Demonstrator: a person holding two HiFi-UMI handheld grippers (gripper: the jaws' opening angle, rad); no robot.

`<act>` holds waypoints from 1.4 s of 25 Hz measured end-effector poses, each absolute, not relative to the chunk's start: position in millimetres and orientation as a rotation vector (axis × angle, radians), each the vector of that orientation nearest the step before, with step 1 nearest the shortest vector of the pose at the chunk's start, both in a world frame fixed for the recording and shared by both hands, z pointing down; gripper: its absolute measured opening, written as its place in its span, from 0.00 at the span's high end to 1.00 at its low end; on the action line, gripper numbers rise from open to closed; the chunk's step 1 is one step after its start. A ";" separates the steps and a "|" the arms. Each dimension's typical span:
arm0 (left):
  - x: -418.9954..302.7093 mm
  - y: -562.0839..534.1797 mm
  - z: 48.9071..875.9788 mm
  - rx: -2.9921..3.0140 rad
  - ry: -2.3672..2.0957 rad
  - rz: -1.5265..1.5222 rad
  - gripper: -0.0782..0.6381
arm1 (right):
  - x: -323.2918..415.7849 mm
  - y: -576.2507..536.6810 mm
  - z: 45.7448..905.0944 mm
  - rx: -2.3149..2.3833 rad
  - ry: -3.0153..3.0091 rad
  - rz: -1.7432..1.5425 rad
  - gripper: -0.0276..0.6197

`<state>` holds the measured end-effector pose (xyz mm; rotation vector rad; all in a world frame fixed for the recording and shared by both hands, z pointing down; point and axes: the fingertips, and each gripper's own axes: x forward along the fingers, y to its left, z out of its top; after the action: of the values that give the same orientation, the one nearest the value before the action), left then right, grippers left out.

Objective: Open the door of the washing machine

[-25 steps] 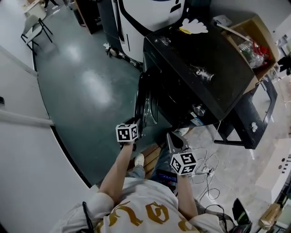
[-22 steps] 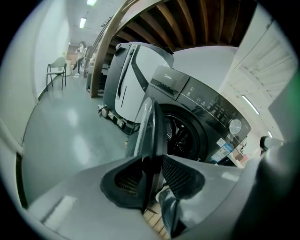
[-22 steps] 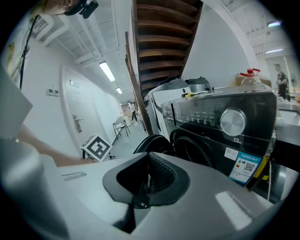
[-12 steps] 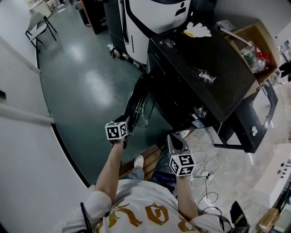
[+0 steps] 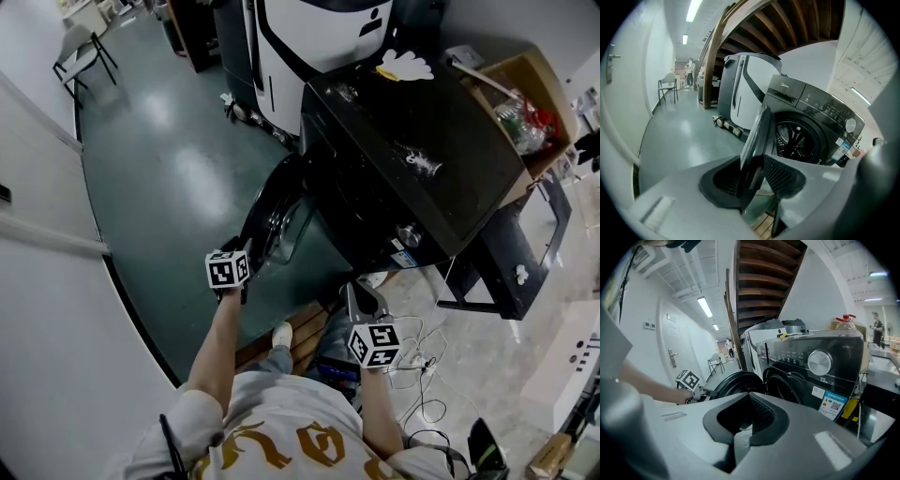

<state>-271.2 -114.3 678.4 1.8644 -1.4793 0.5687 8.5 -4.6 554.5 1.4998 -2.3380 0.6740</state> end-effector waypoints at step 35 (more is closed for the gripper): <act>-275.9 -114.5 677.7 1.895 -1.498 0.595 0.68 | 18.4 0.8 556.4 1.519 -2.321 0.683 0.94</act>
<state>-275.9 -114.5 677.7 1.8953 -1.4979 0.5949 18.4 0.8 556.4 1.5189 -2.3214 0.6829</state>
